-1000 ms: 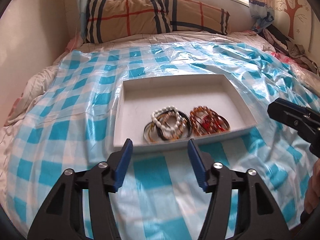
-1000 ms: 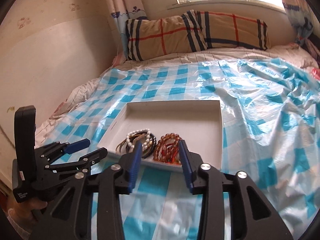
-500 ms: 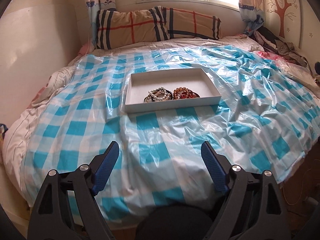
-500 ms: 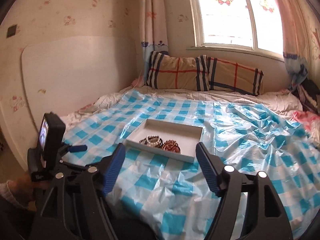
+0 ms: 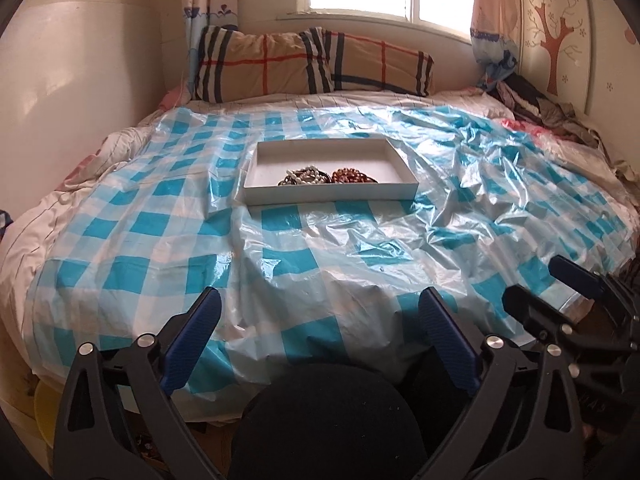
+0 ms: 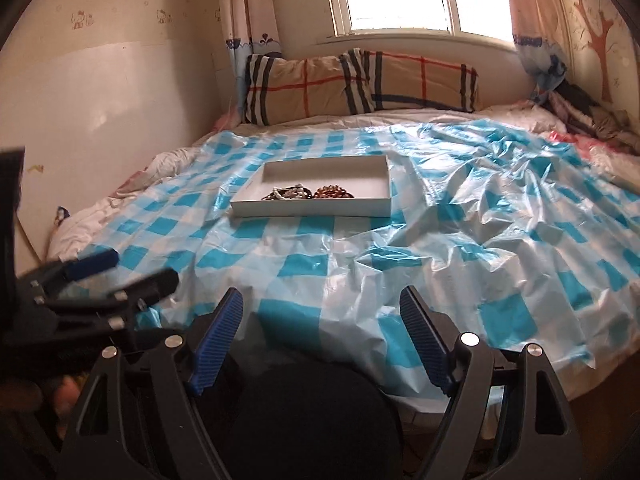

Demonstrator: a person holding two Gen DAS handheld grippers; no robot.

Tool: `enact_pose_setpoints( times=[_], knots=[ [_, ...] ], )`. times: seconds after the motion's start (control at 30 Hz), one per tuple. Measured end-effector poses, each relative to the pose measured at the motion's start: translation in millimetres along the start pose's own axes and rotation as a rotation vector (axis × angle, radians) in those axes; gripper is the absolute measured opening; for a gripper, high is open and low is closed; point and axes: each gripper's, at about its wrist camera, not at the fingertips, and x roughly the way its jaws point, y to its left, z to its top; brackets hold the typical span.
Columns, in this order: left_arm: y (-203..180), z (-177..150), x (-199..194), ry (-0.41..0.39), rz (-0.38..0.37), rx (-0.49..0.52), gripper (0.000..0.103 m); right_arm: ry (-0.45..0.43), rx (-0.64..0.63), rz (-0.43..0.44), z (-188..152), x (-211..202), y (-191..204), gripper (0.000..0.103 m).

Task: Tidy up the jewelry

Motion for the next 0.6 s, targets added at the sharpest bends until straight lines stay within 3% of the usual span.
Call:
enact_pose_setpoints(
  times=[0.1,0.6],
  knots=[
    [-1.2,-2.8,-0.7,0.001,-0.001,-0.001,0.095,-0.018,0.013,-0.034,-0.2,-4.6,-2.2,0.087],
    [-1.3,-6.3,1.2,0.004,-0.008,0.006,0.095,-0.011,-0.004,-0.091,-3.9,-2.1,2.3,0.09]
  ],
)
